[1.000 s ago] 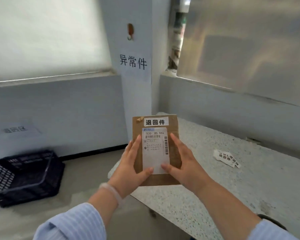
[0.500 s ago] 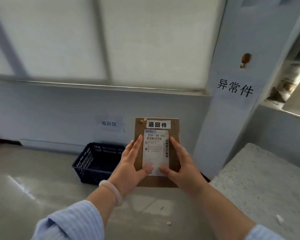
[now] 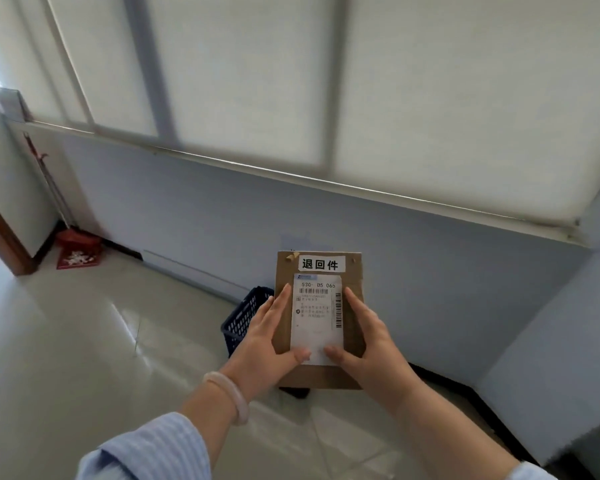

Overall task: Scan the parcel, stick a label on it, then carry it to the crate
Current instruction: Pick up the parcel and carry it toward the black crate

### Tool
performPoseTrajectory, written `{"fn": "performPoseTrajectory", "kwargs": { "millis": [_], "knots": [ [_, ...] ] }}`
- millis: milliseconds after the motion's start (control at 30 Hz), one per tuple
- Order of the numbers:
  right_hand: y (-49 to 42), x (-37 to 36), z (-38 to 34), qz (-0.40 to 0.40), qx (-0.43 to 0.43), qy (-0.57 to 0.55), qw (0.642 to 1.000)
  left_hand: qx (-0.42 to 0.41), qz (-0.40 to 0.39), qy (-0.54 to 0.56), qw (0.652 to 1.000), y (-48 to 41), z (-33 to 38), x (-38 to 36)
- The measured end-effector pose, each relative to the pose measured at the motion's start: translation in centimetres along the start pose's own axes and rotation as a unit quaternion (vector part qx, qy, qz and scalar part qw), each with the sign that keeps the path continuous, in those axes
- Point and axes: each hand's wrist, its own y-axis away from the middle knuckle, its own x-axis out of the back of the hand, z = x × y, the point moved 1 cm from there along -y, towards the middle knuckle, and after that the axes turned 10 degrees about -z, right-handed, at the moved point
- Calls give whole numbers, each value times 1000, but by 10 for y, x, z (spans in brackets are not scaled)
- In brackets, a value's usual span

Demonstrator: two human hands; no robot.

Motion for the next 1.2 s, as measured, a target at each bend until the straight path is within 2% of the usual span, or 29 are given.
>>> {"fn": "performPoseTrajectory", "kwargs": {
  "millis": [333,633,933,1100,1200],
  "knots": [
    [-184,-13,-13,-45,6,6,999,52,21,-7,998,-126,-68,93],
    [-329,-70,-16,-57,-35,15,998,71,-7,14,997,-216,-170,177],
    [-441,-145,-23,27,-125,-16,992,56,-137,18,989,-321,-272,263],
    [-479,-157,8,34,-189,-30,981,63,-219,17,973,-369,-316,261],
    [-505,-164,39,20,-217,-41,975,84,-239,23,967,-399,-345,249]
  ]
}}
